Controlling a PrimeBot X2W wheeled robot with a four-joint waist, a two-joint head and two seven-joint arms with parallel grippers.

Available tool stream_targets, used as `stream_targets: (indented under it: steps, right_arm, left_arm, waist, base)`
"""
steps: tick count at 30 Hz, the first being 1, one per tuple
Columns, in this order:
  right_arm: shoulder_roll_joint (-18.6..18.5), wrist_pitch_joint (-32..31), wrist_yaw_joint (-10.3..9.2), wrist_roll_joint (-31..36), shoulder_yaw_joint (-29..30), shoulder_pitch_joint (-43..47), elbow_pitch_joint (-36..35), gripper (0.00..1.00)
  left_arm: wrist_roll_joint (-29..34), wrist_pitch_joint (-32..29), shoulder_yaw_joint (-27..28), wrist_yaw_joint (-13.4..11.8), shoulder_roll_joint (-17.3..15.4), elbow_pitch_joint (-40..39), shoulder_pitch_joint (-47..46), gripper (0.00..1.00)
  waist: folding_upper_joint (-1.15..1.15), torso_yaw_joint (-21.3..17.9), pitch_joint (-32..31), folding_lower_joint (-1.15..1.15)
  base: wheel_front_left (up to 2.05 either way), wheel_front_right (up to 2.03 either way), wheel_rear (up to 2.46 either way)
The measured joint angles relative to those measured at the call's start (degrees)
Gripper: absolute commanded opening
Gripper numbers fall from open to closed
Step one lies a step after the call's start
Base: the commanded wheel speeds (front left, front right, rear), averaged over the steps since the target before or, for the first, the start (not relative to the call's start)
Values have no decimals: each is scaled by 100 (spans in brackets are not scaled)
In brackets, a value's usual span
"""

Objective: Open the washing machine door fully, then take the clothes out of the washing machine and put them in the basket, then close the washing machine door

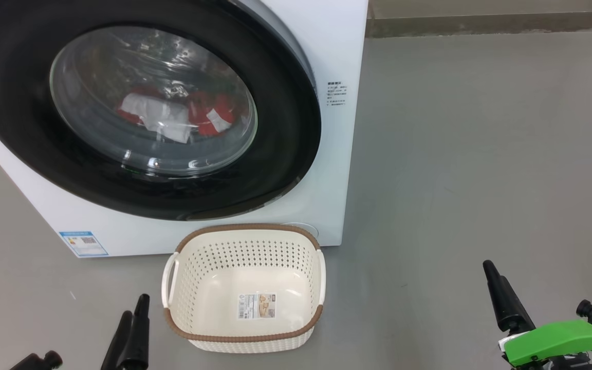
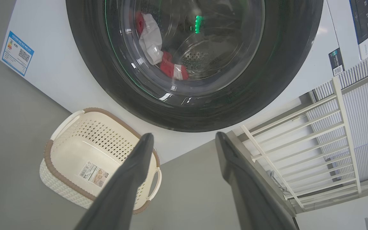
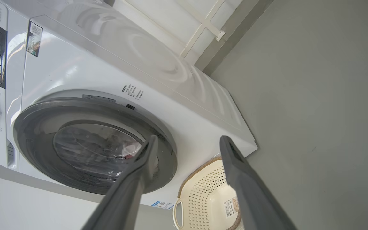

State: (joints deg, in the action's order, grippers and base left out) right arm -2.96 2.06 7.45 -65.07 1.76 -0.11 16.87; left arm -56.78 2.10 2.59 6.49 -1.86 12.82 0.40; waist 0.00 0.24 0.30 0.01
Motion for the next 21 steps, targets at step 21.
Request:
stream_targets:
  steps: [21]
  right_arm:
    - [-27, 328, 0, 1234, -125, 116, -75, 100]
  left_arm:
    - [1497, 332, -63, -18, -10, -227, 103, 100]
  waist:
    - [0, -10, 21, 0]
  base:
    - [0, 0, 0]
